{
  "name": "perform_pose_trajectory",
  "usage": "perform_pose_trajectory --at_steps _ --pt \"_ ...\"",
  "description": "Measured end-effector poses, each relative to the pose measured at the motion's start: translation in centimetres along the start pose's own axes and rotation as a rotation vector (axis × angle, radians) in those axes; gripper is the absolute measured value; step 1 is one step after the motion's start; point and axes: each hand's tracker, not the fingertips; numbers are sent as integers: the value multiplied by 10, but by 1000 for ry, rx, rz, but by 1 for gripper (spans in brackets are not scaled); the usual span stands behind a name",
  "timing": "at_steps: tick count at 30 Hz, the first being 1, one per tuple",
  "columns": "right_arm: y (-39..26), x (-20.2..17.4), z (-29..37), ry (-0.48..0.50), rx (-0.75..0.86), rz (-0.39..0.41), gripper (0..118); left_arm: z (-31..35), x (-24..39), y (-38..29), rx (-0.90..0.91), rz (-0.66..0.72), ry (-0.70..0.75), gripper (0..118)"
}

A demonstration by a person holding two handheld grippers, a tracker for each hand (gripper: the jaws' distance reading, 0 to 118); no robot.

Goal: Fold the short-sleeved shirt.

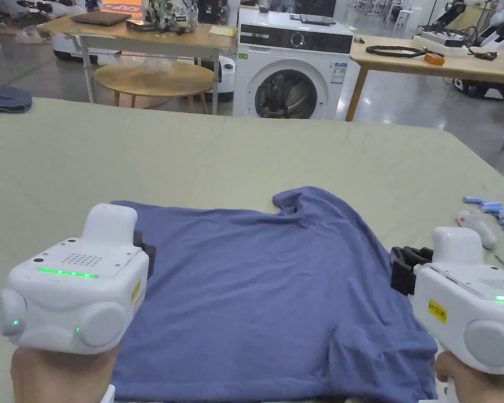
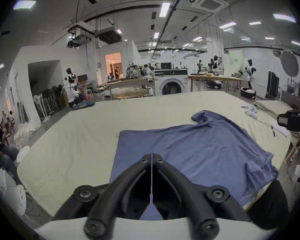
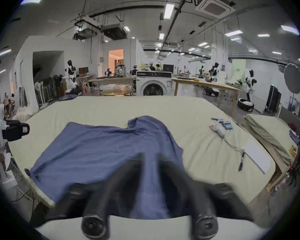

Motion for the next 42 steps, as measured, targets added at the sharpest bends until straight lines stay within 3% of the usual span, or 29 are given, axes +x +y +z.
perform_pose_trajectory --at_steps 6,9,11,14,16,17,18,19,21,22,23,24,25,29,36,42 --pt "-35 61 0 8 -113 -6 118 -6 -1 -4 -13 6 1 0" --pt "-79 71 -9 12 -237 -47 118 -11 -1 -9 -27 19 7 0" --pt "-96 76 -4 71 -316 -69 118 -11 -1 -12 -37 24 -1 0" --pt "-132 81 -3 43 -384 -53 108 -11 -1 -16 -47 13 9 0" --pt "-146 83 -3 60 -436 -80 89 -11 -2 -19 -55 21 13 0" --pt "-152 84 0 94 -430 -106 62 -11 -4 -21 -57 25 17 0" --pt "-156 83 2 111 -420 -102 23 -10 -5 -23 -59 28 20 0" --pt "-157 80 3 103 -423 -91 4 -10 -5 -24 -61 29 24 0" --pt "-160 74 -2 80 -438 -50 4 -10 -7 -27 -70 37 25 1" --pt "-161 72 -5 82 -454 -28 4 -10 -8 -28 -73 40 23 20" --pt "-163 70 -8 83 -444 -30 4 -10 -9 -30 -76 40 24 69" --pt "-162 68 -7 87 -394 -40 4 -9 -10 -32 -81 38 26 101" --pt "-160 68 -6 83 -395 -51 4 -8 -12 -34 -85 36 30 111" --pt "-151 67 -2 89 -364 -58 4 -7 -32 -45 -161 50 23 111" --pt "-127 79 1 132 -311 -139 4 24 -99 -95 -211 98 42 111" --pt "-125 73 -6 148 -313 -137 4 24 -121 -155 -274 64 2 108"
